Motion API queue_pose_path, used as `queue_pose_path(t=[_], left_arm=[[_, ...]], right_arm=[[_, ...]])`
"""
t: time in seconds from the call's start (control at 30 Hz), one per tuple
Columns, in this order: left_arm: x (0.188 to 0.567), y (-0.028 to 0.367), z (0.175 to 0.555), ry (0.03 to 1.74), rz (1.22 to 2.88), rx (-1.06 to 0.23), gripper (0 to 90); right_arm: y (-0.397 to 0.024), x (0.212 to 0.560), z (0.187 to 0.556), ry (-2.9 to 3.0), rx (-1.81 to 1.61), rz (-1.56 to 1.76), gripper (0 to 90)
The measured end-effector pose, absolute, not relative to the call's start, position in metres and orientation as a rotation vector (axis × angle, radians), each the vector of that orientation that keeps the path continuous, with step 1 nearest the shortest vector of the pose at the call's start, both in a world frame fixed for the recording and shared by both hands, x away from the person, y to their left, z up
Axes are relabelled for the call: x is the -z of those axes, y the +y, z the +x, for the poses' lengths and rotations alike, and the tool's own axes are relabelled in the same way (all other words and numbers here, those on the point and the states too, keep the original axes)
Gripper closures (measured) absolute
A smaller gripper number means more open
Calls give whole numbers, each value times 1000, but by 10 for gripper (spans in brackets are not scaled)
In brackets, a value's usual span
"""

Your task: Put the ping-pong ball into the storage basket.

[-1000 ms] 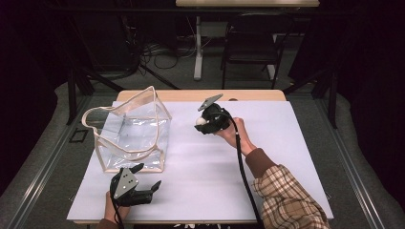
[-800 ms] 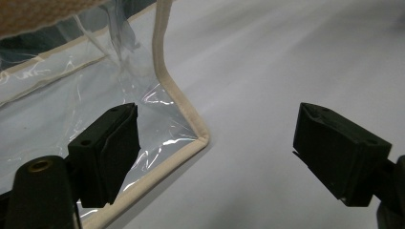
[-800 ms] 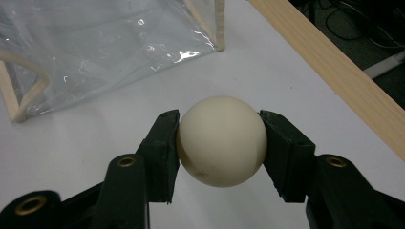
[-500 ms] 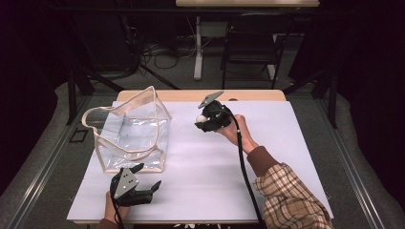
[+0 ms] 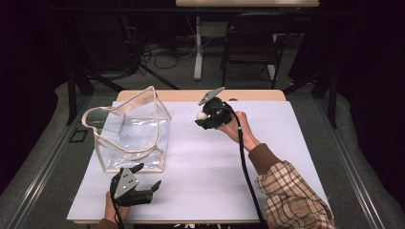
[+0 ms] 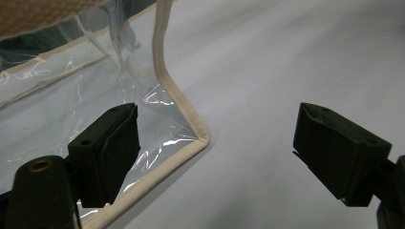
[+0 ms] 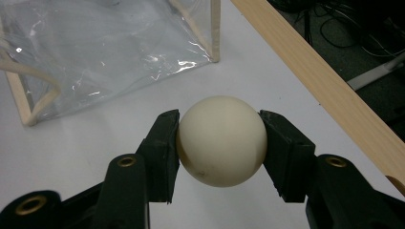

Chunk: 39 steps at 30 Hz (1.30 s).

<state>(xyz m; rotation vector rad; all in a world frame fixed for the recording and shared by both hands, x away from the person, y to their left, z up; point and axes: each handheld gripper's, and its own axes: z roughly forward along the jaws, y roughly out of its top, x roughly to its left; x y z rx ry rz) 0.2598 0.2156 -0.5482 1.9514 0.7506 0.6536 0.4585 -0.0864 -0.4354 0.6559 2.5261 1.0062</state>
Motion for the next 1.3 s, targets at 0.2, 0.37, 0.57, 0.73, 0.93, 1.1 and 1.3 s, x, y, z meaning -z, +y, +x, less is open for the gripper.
queue_pose_path(t=[0.2, 0.37, 0.57, 0.73, 0.93, 1.1, 1.3], left_arm=[[548, 216, 260, 751, 1952, -653, 161], [548, 216, 260, 750, 1952, -653, 161], [548, 216, 260, 751, 1952, -653, 161], [548, 216, 260, 750, 1952, -652, 161], [548, 216, 260, 750, 1952, -652, 161], [548, 216, 260, 750, 1951, -653, 161], [548, 215, 260, 749, 1954, -652, 161]], right_arm=[[-86, 430, 458, 2527, -1001, 647, 505], [-85, 424, 457, 2524, -996, 642, 505], [-85, 420, 458, 2521, -990, 636, 505], [-85, 416, 456, 2520, -982, 625, 505], [-84, 412, 456, 2516, -985, 624, 505], [-83, 409, 456, 2516, -983, 623, 505], [-83, 406, 456, 2516, -980, 615, 505]])
